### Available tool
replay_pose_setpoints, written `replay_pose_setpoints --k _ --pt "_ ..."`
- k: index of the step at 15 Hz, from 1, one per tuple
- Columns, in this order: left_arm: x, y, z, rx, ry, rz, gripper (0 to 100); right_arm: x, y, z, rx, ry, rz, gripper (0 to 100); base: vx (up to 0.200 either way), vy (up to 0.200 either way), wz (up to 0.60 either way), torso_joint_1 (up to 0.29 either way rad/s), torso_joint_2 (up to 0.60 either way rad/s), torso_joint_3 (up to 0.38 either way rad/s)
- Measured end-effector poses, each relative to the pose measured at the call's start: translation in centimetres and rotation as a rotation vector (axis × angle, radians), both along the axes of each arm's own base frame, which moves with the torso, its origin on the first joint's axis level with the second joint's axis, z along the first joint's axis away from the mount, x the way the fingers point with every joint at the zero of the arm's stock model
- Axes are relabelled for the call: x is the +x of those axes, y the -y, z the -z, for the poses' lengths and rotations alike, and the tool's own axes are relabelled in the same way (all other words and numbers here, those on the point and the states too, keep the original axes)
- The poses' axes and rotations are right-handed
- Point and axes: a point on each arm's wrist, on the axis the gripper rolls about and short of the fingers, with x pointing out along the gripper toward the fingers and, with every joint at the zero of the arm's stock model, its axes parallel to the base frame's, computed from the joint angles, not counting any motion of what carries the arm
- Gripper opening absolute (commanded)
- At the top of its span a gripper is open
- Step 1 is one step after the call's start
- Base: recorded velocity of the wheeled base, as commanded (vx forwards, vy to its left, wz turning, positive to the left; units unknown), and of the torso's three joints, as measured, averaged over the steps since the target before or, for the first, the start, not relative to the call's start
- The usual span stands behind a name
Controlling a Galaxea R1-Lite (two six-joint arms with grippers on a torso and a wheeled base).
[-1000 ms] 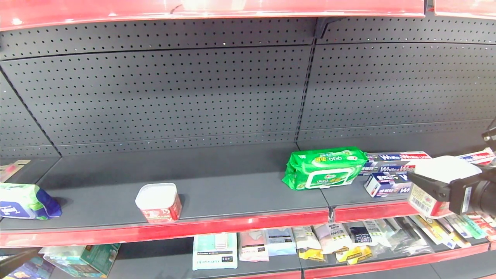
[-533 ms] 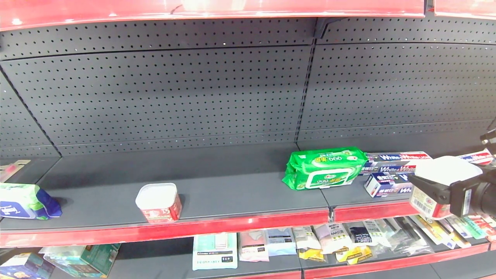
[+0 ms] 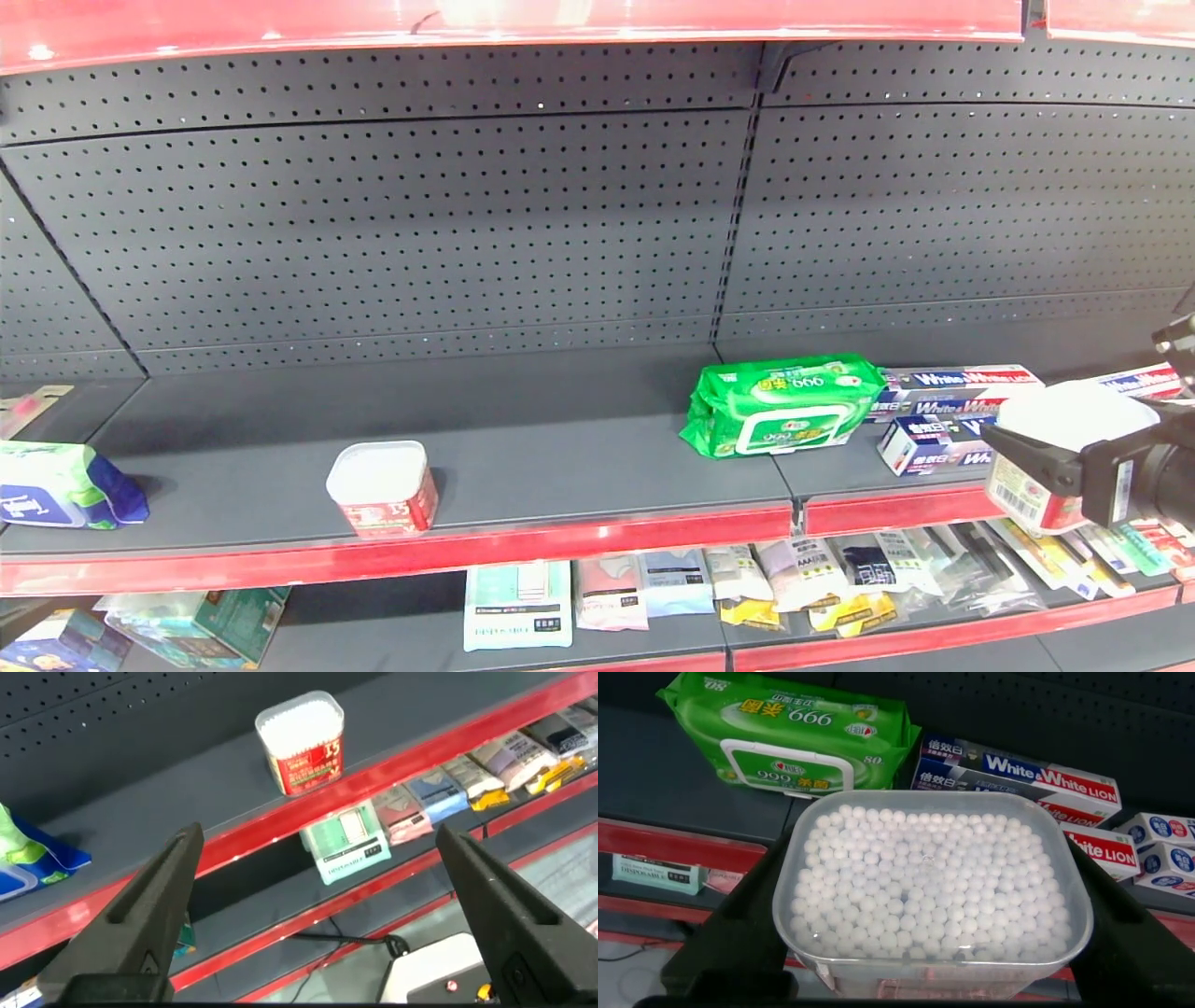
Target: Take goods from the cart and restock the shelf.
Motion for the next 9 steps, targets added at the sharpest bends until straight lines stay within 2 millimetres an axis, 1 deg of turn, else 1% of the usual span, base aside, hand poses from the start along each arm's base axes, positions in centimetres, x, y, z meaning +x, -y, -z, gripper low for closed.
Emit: replay_pose_setpoints --k 4,6,9 --pt "0.05 0.02 0.42 0.008 -0.016 0.0 100 0.1 0.0 0.0 0.0 -0.002 0.0 0 0.0 0.0 0.0 0.0 0.0 0.0" --pt "0.05 0.02 0.54 0.01 -0.02 -0.001 100 0.09 0.0 0.08 -0.001 -0.005 0.0 0 -0.2 0.0 0.0 0.0 0.0 0.002" --pt "0.06 0.03 0.64 0.011 -0.024 0.001 100 0.01 0.0 0.32 -0.02 -0.012 -0.006 0 0.0 0.0 0.0 0.0 0.0 0.0"
